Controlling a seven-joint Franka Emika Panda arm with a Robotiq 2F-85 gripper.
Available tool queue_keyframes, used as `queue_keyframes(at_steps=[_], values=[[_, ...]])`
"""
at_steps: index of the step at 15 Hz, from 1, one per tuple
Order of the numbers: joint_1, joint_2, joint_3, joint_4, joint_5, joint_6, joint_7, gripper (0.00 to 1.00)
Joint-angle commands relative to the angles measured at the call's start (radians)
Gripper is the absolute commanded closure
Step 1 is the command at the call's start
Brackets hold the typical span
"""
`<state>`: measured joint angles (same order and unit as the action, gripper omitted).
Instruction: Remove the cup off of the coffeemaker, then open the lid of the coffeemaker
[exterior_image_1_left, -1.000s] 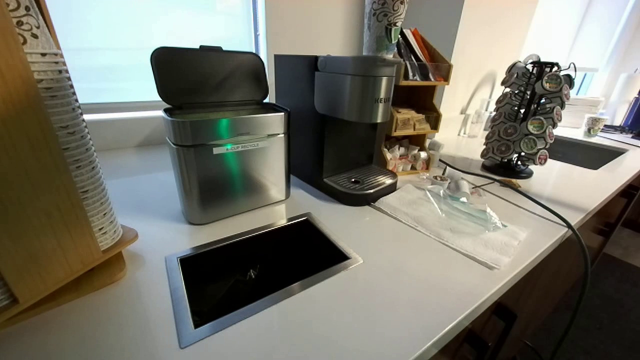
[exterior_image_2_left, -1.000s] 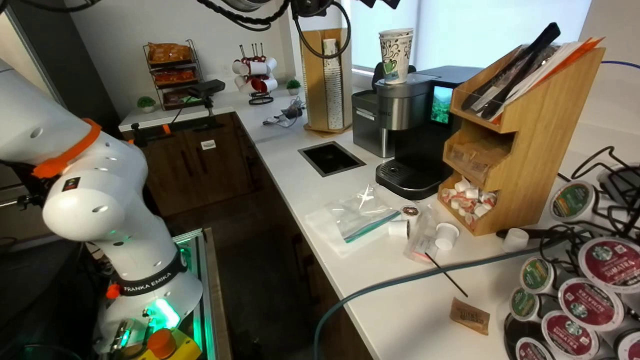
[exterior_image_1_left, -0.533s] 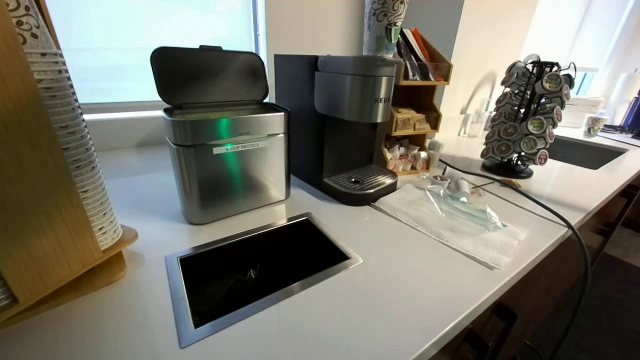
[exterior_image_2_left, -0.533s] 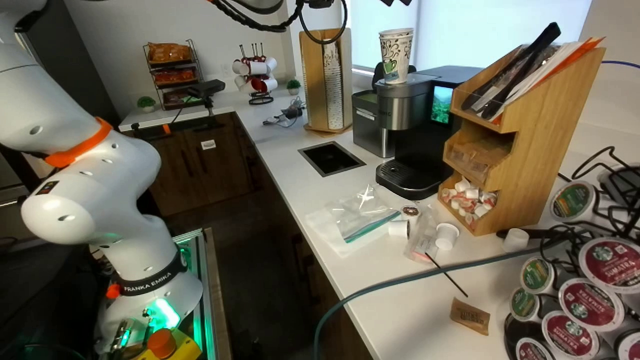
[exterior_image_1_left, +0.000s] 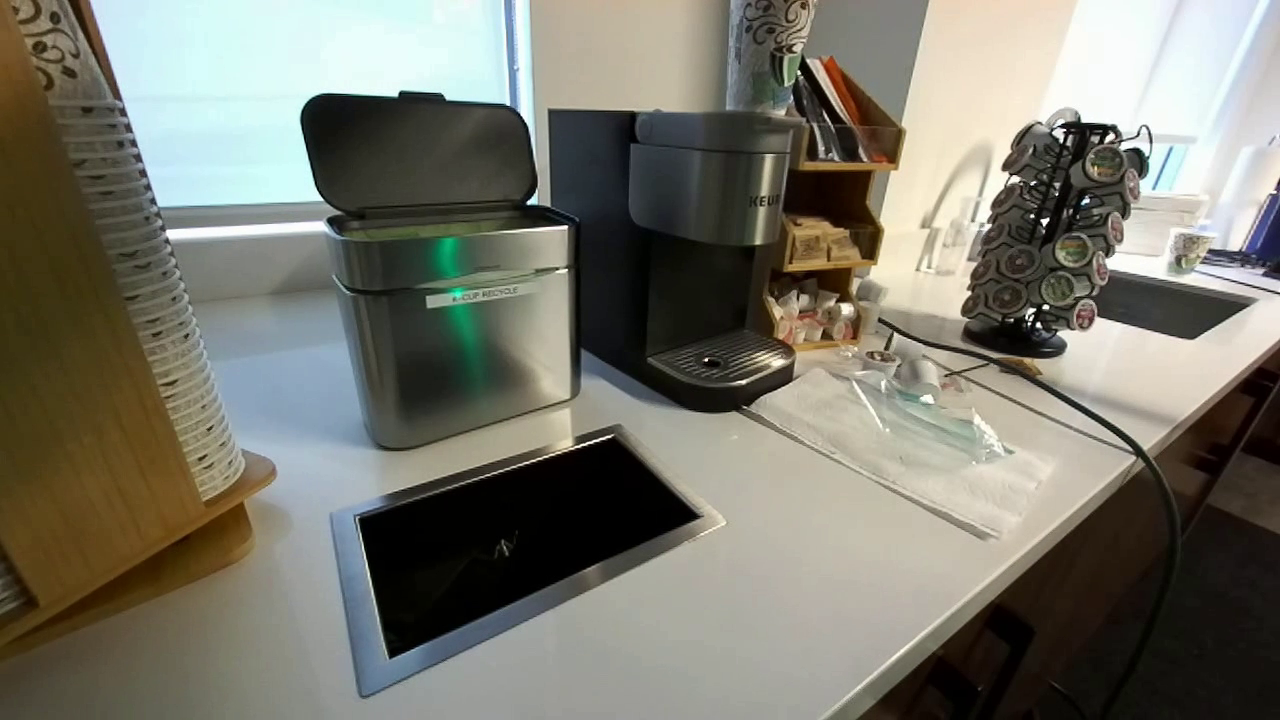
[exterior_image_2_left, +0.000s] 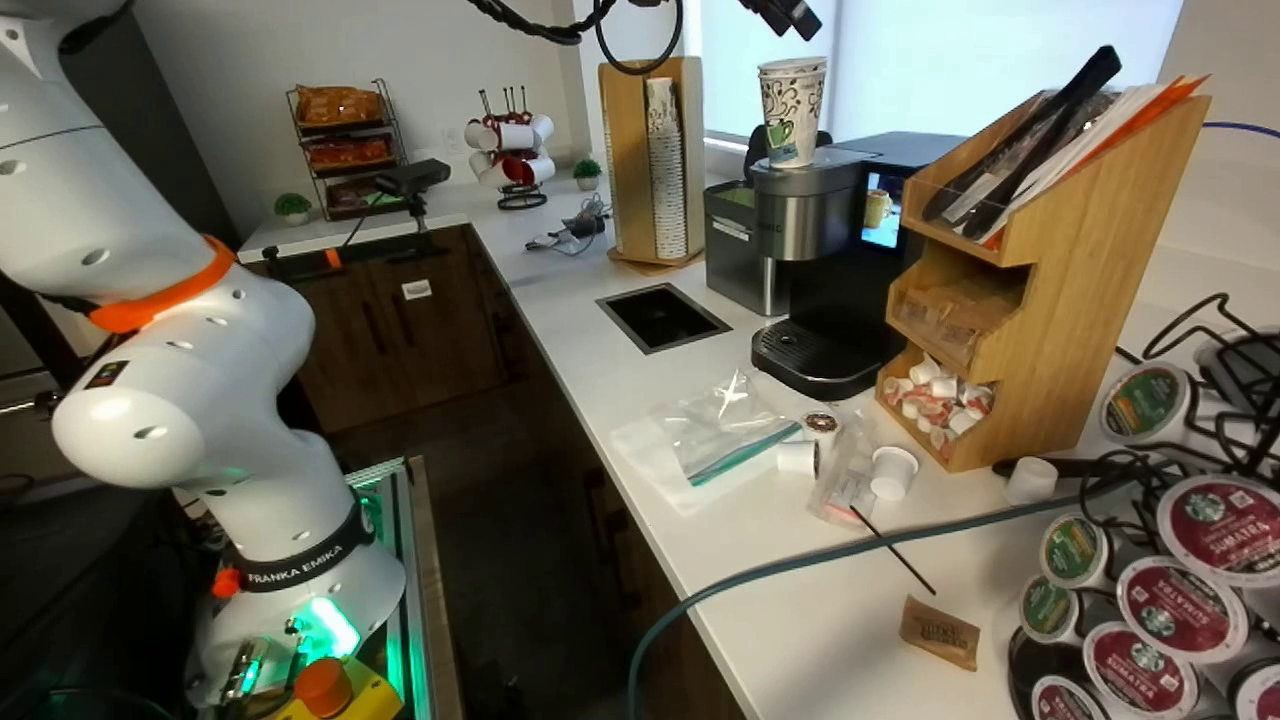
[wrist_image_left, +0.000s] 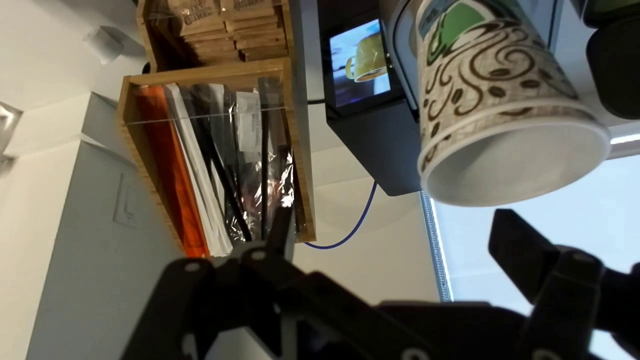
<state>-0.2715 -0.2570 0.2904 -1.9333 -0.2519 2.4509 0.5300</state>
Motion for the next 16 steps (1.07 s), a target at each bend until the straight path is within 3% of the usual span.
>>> queue_keyframes(at_steps=[1, 5, 6, 7, 8, 16], values=[[0.071, 0.067, -0.052, 0.059, -0.015, -0.034, 0.076, 0.00], [0.107, 0.107, -0.095, 0.076, -0.030, -0.031, 0.141, 0.00], [0.116, 0.114, -0.105, 0.080, -0.030, -0.034, 0.149, 0.08], [0.125, 0.121, -0.114, 0.083, -0.029, -0.040, 0.156, 0.26], [0.135, 0.129, -0.123, 0.086, -0.025, -0.042, 0.161, 0.35], [0.196, 0.156, -0.173, 0.110, 0.006, -0.083, 0.153, 0.96]])
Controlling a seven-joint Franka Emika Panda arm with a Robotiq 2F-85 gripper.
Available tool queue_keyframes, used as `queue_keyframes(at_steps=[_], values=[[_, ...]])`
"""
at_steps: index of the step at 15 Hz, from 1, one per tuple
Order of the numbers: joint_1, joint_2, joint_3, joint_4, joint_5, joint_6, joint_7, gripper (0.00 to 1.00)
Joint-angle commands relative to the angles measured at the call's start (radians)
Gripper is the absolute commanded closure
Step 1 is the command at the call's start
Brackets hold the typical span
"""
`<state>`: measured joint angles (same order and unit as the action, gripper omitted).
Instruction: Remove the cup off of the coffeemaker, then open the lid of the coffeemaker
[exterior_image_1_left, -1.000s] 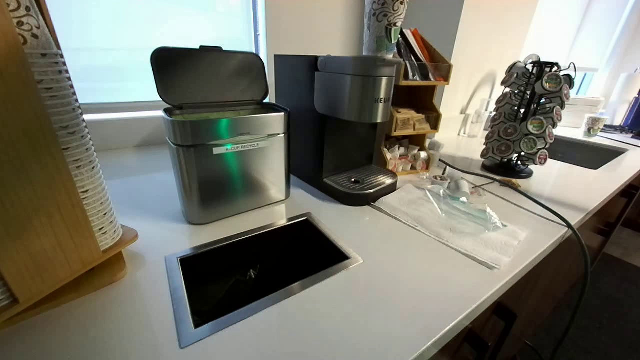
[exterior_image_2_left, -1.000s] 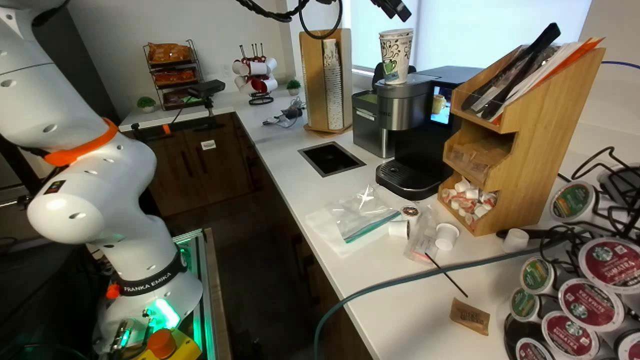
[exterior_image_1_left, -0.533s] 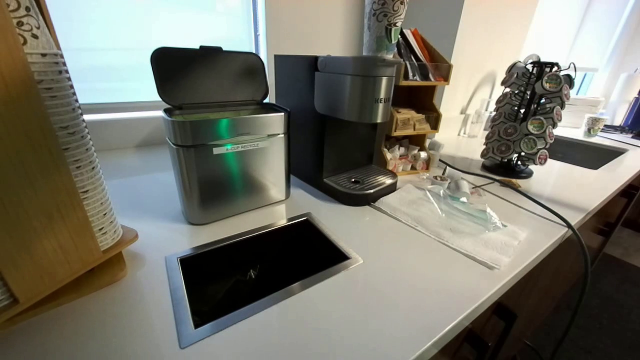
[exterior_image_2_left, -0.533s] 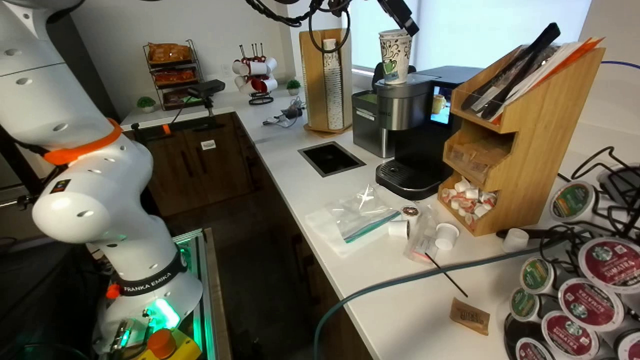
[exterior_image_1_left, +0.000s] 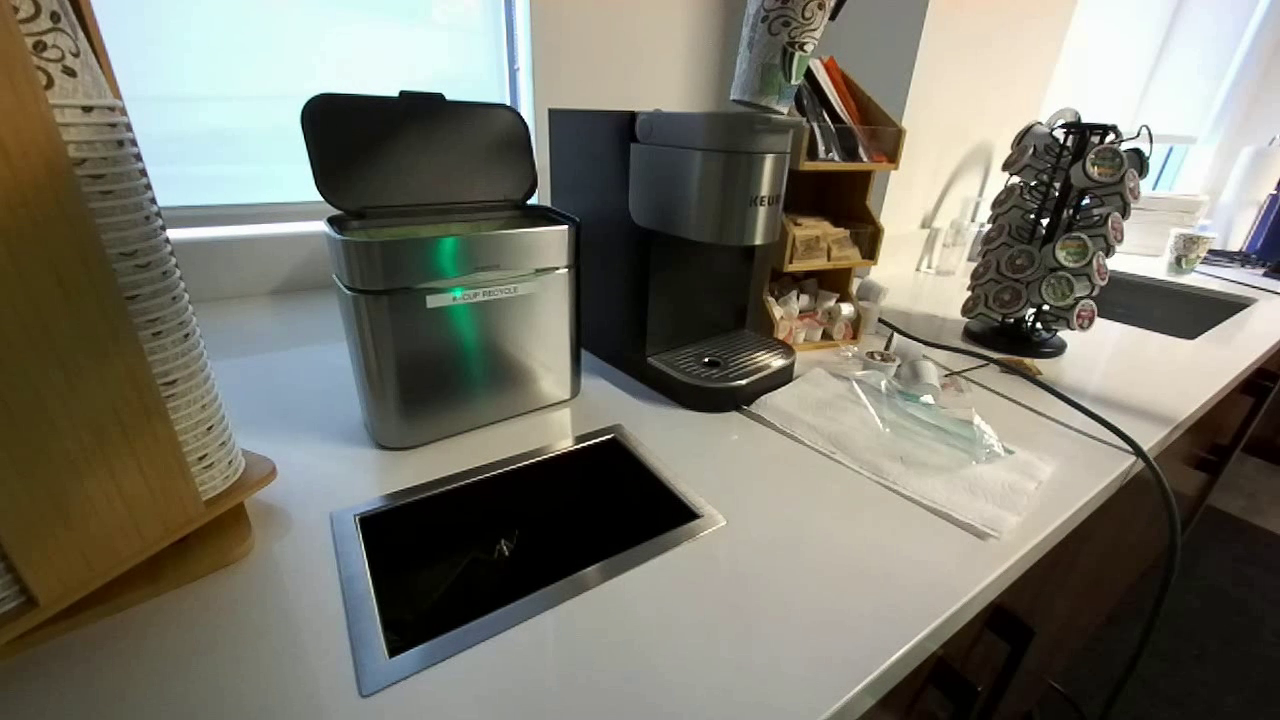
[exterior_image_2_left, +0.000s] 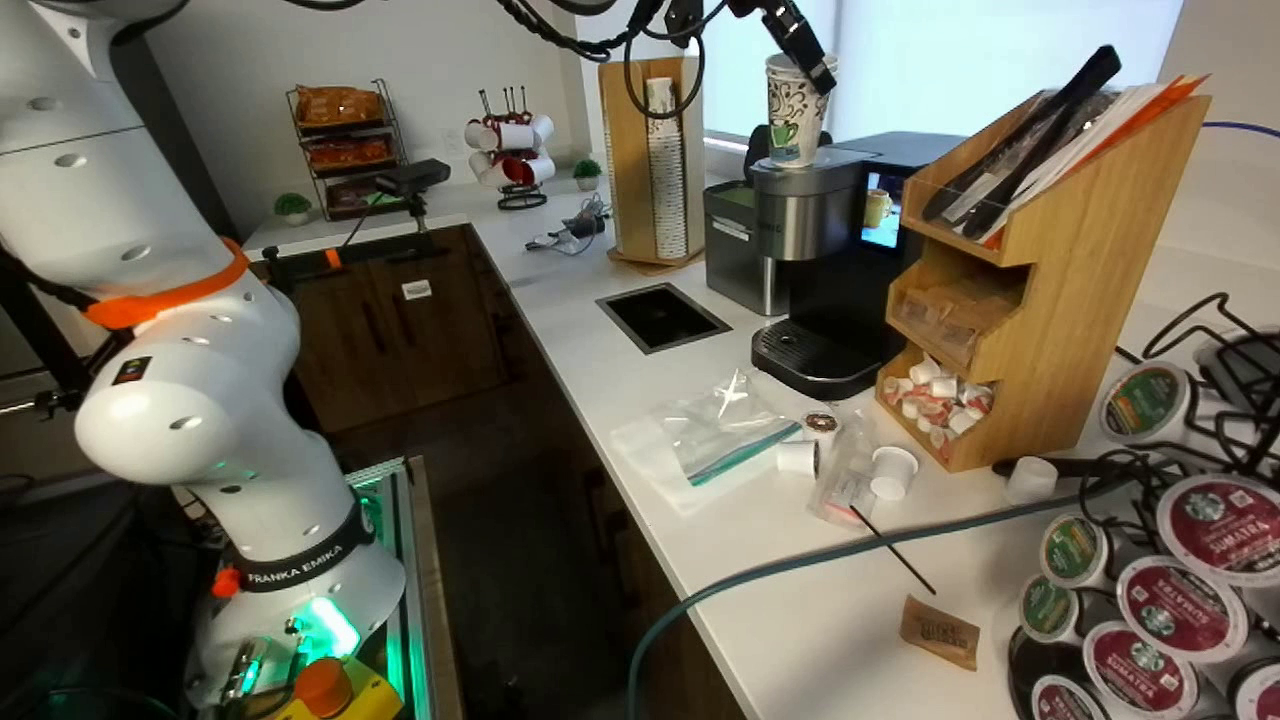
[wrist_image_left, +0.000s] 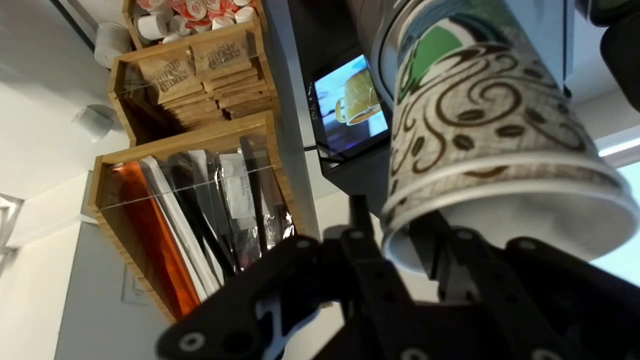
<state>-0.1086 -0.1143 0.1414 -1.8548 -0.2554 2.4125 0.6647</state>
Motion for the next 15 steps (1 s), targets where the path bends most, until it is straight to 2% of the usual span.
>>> queue_keyframes(at_steps=[1, 4, 6, 8, 13, 15], values=[[0.038, 0.013, -0.027, 0.035, 0.009, -0.047, 0.020, 1.00], [0.046, -0.024, -0.039, 0.024, 0.008, -0.034, 0.015, 0.99], [0.041, -0.100, -0.056, -0.024, 0.020, -0.013, 0.002, 0.99], [0.009, -0.194, -0.065, -0.094, -0.038, -0.023, 0.053, 0.99], [-0.139, -0.457, -0.053, -0.303, -0.223, -0.099, 0.165, 0.99], [-0.212, -0.510, -0.052, -0.370, -0.282, -0.087, 0.217, 0.99]])
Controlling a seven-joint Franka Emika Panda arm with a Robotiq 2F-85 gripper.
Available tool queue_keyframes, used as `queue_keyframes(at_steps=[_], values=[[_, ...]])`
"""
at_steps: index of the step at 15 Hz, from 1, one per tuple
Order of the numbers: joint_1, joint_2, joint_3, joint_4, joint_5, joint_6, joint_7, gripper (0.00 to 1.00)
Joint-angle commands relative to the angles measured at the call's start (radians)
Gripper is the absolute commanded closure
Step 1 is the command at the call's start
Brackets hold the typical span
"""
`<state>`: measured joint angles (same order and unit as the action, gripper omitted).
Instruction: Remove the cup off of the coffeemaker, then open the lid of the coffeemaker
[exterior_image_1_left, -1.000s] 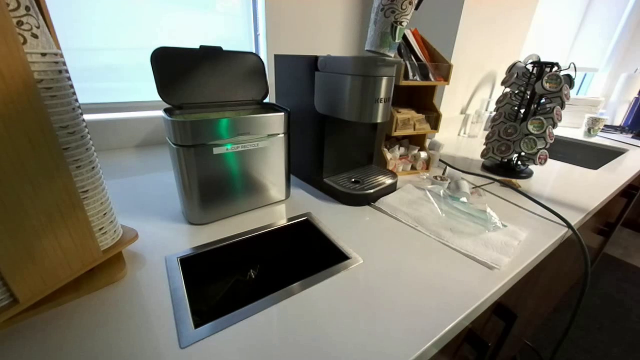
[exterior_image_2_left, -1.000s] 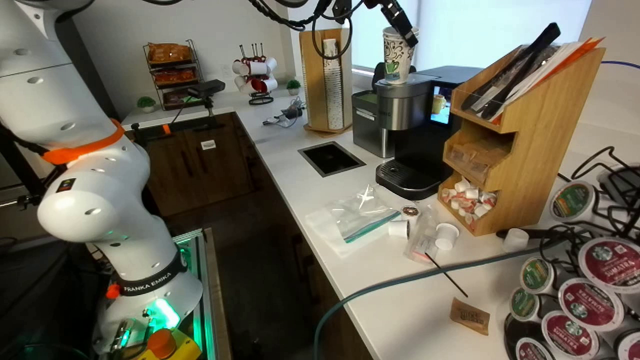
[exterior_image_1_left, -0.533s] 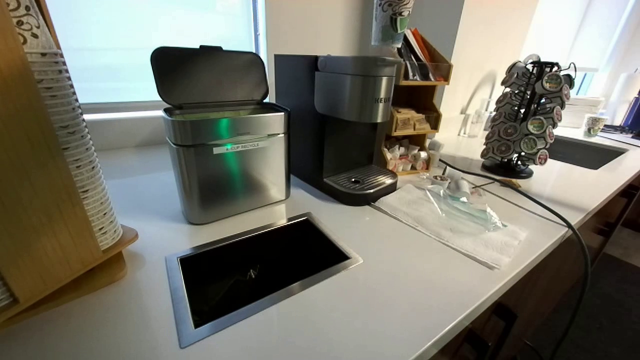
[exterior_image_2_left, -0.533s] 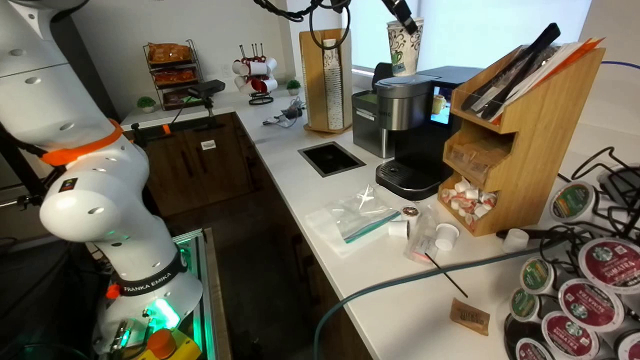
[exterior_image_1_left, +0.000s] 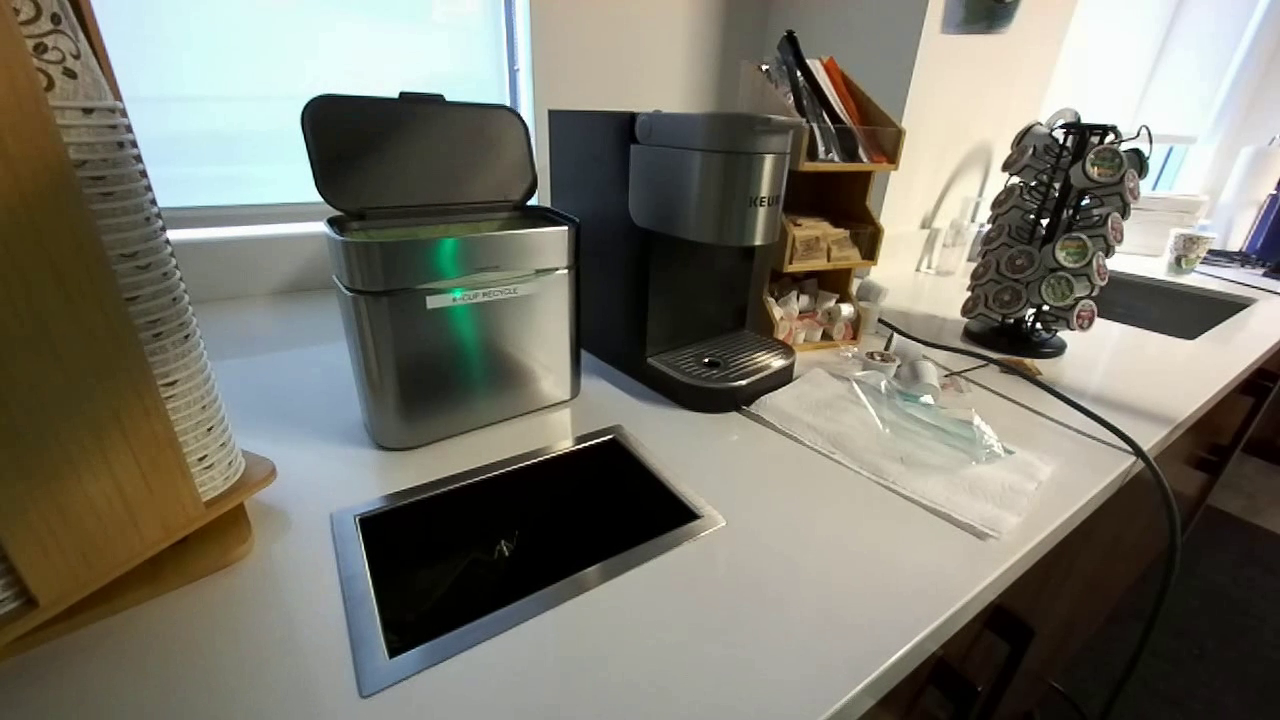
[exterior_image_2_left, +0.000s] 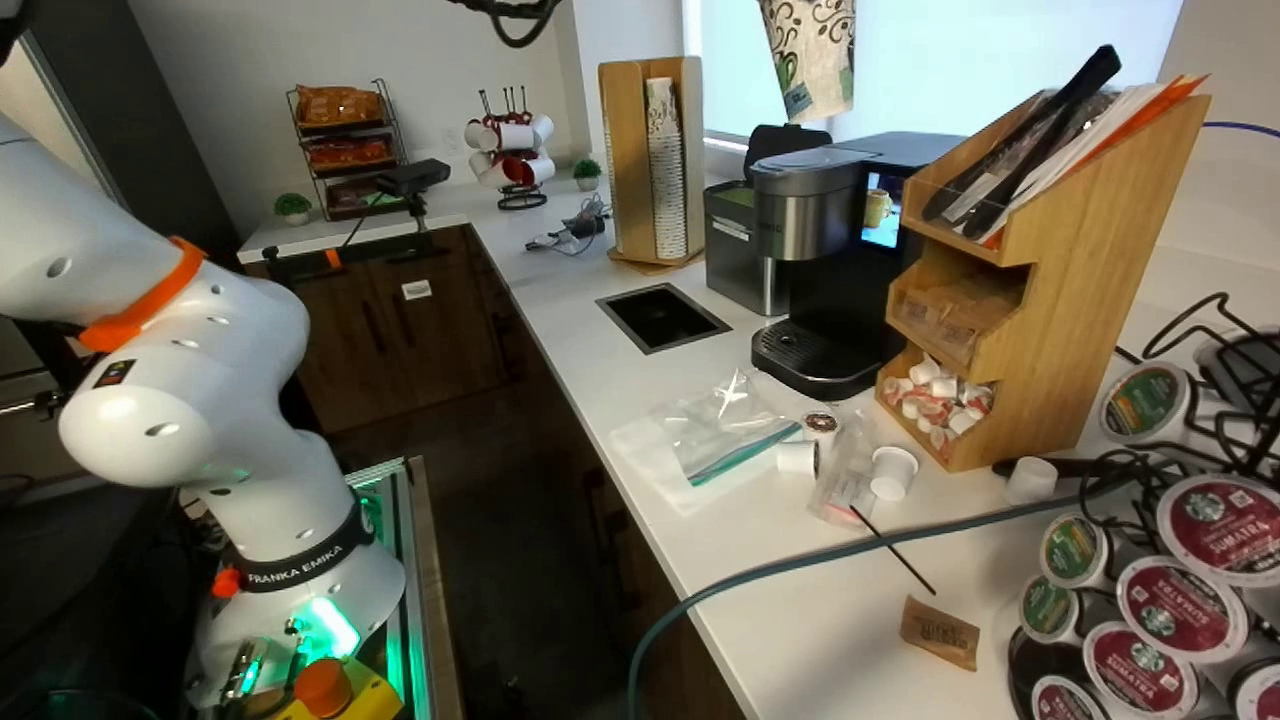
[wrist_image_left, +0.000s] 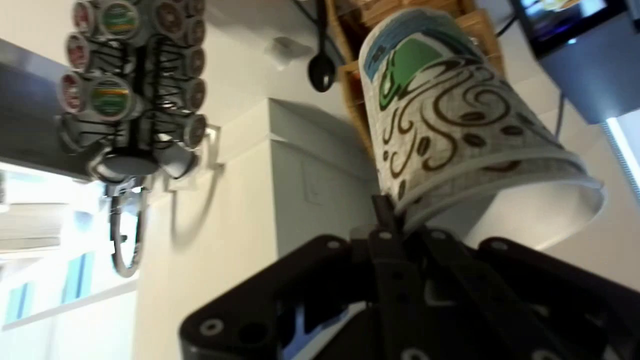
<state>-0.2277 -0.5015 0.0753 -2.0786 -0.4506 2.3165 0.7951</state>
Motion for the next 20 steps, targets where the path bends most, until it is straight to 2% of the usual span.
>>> queue_keyframes(at_steps=[1, 2, 4, 8, 9, 13, 16, 18, 19, 20], values=[[-0.130, -0.135, 0.020, -0.164, -0.112, 0.001, 0.116, 0.99], [-0.078, -0.073, 0.006, -0.081, -0.050, -0.001, 0.040, 0.94], [-0.120, -0.109, 0.006, -0.130, -0.079, -0.001, 0.065, 0.94], [-0.124, -0.116, 0.013, -0.144, -0.086, -0.002, 0.083, 0.94], [-0.124, -0.116, 0.014, -0.144, -0.086, -0.002, 0.084, 0.99], [-0.174, -0.101, -0.022, -0.279, -0.107, 0.012, 0.121, 0.99], [-0.219, -0.072, -0.034, -0.335, -0.142, 0.007, 0.144, 0.99], [-0.221, -0.047, -0.054, -0.337, -0.127, -0.051, 0.128, 0.99], [-0.204, -0.054, -0.059, -0.325, -0.123, -0.018, 0.111, 0.94], [-0.207, -0.046, -0.066, -0.331, -0.123, -0.027, 0.112, 0.94]])
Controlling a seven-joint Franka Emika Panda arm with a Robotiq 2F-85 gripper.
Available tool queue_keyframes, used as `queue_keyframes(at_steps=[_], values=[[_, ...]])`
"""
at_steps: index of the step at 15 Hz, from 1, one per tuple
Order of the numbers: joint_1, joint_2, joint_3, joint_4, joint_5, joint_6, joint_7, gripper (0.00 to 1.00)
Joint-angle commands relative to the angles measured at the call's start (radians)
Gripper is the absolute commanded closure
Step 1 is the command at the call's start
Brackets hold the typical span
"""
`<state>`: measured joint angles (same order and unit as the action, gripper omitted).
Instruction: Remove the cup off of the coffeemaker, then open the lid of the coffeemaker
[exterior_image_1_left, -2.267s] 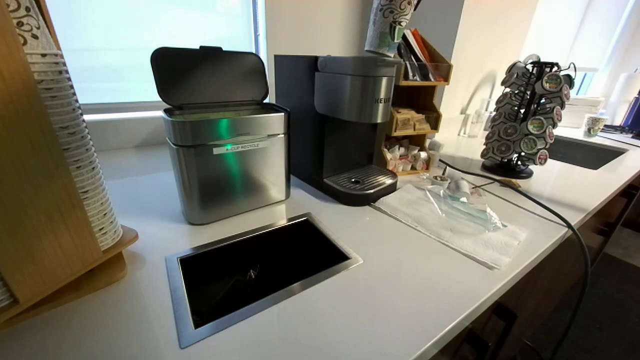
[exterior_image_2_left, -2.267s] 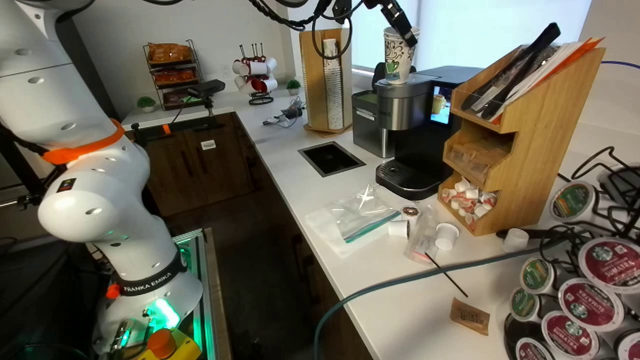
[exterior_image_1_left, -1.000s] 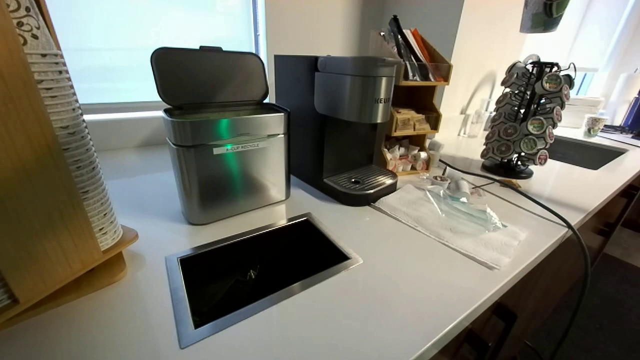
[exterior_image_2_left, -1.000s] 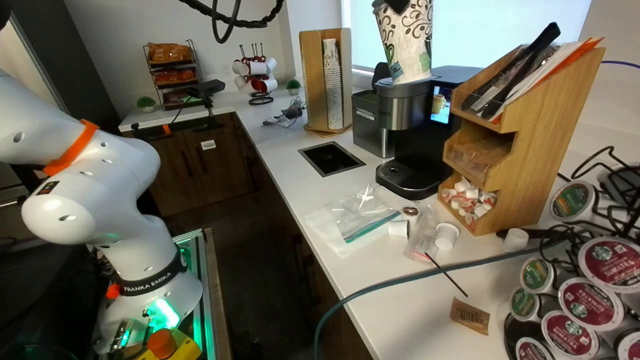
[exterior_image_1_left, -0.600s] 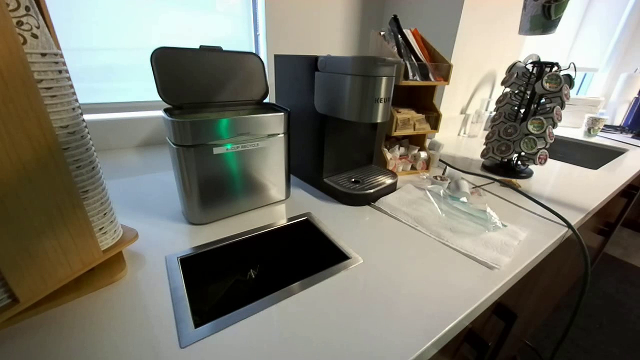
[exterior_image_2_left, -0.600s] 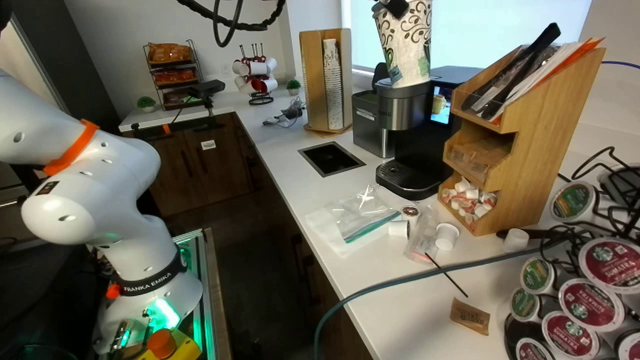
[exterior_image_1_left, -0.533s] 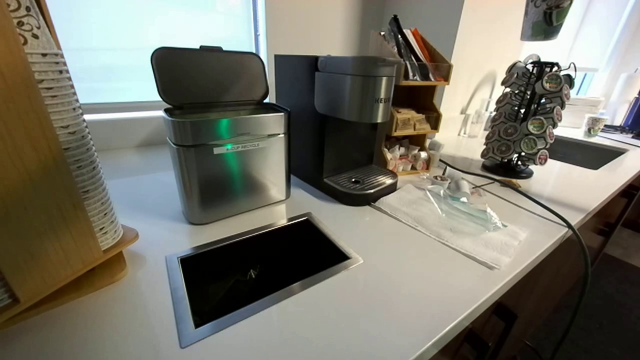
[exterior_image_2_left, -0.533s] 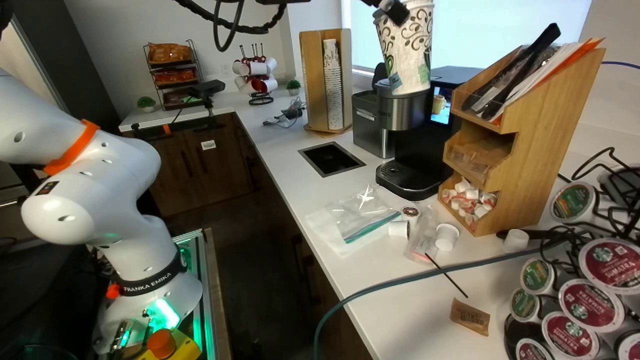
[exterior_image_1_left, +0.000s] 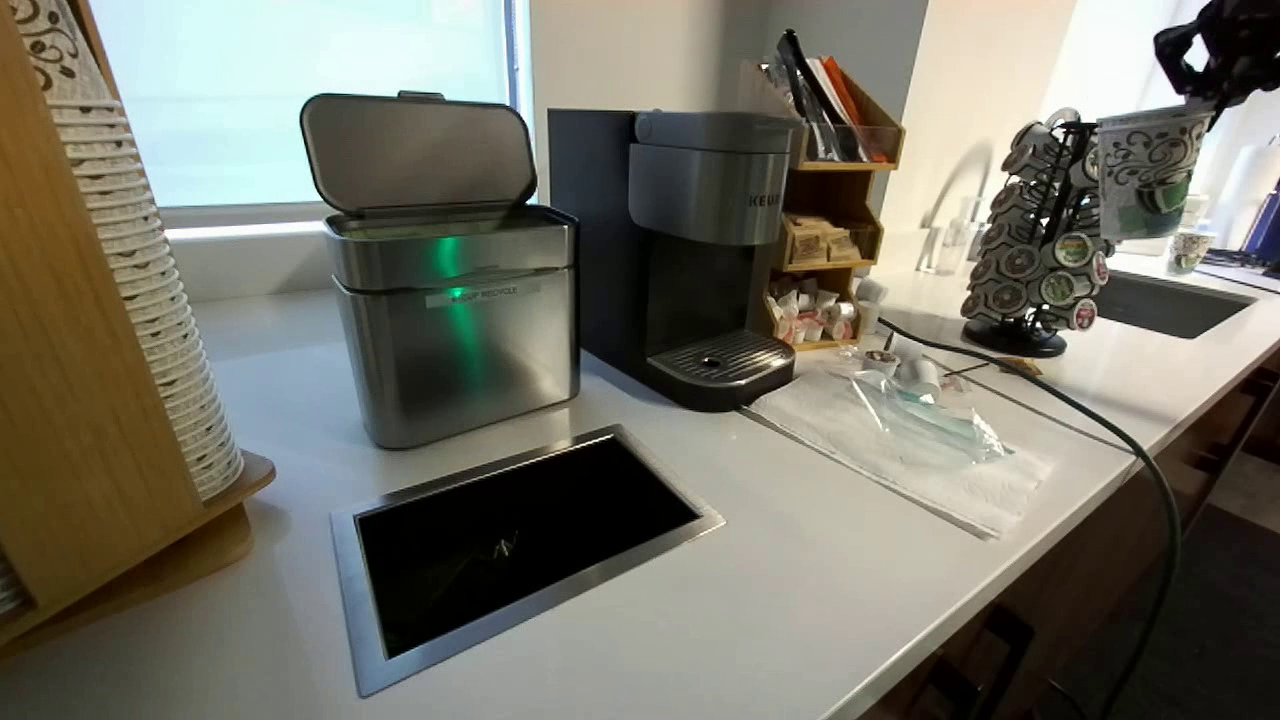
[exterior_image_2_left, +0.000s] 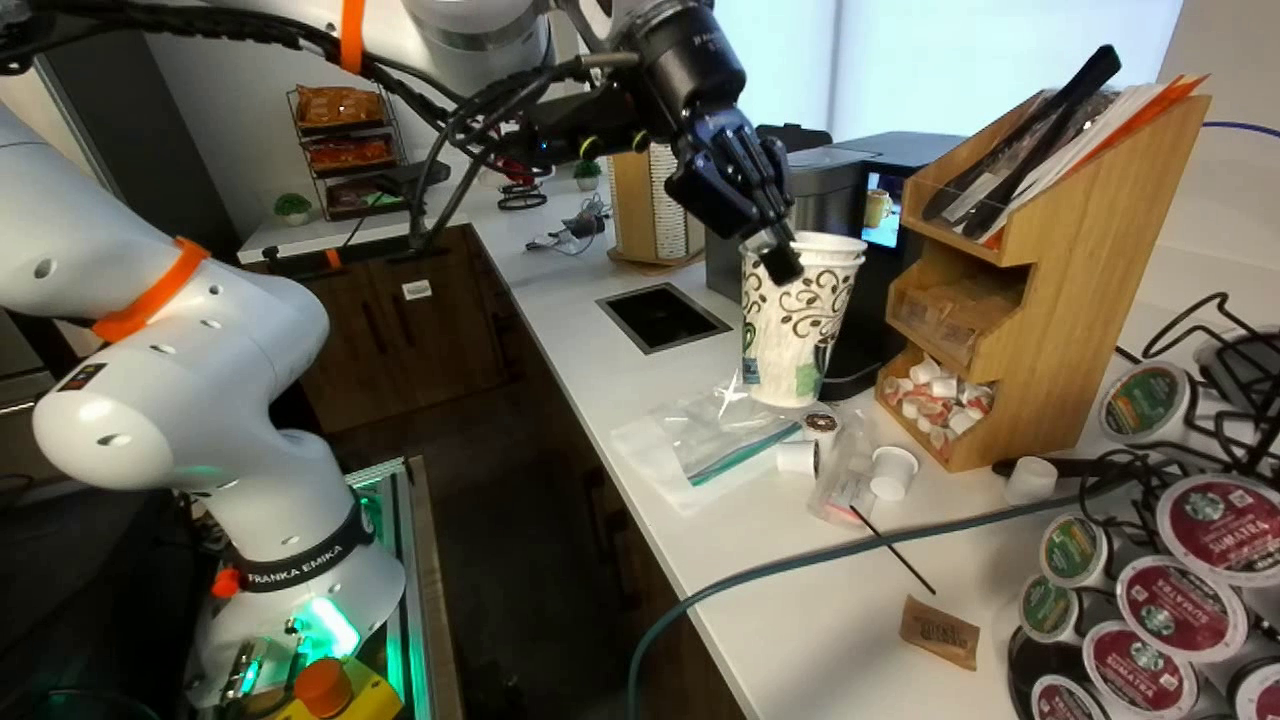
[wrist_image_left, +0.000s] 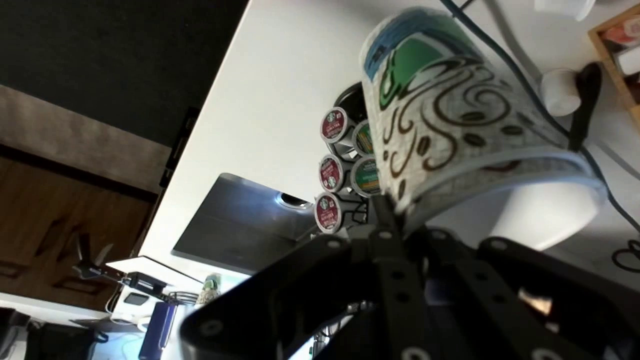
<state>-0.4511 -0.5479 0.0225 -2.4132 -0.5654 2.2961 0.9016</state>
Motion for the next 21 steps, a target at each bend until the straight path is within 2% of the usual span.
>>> queue_keyframes(at_steps=[1, 2, 3, 6, 9, 12, 13, 15, 17, 18, 19, 20, 21], values=[[0.017, 0.007, -0.018, 0.003, -0.009, -0.011, 0.005, 0.94], [0.017, 0.009, -0.019, 0.003, -0.009, -0.012, 0.005, 0.99], [0.014, 0.021, -0.018, 0.000, -0.015, 0.005, 0.016, 0.99], [0.001, 0.183, -0.037, 0.065, -0.011, 0.053, 0.053, 0.99], [-0.014, 0.332, -0.044, 0.147, -0.123, 0.155, 0.108, 0.99], [0.017, 0.479, -0.072, 0.269, -0.230, 0.130, 0.193, 0.99], [0.053, 0.377, -0.109, 0.174, -0.179, 0.145, 0.135, 0.94], [0.066, 0.457, -0.126, 0.238, -0.203, 0.147, 0.159, 0.94], [0.070, 0.485, -0.131, 0.265, -0.204, 0.147, 0.159, 0.94], [0.070, 0.486, -0.131, 0.269, -0.204, 0.147, 0.159, 0.99], [0.081, 0.500, -0.137, 0.269, -0.194, 0.185, 0.167, 0.99], [0.102, 0.520, -0.148, 0.278, -0.147, 0.226, 0.171, 0.99], [0.126, 0.543, -0.157, 0.286, -0.050, 0.258, 0.138, 0.99]])
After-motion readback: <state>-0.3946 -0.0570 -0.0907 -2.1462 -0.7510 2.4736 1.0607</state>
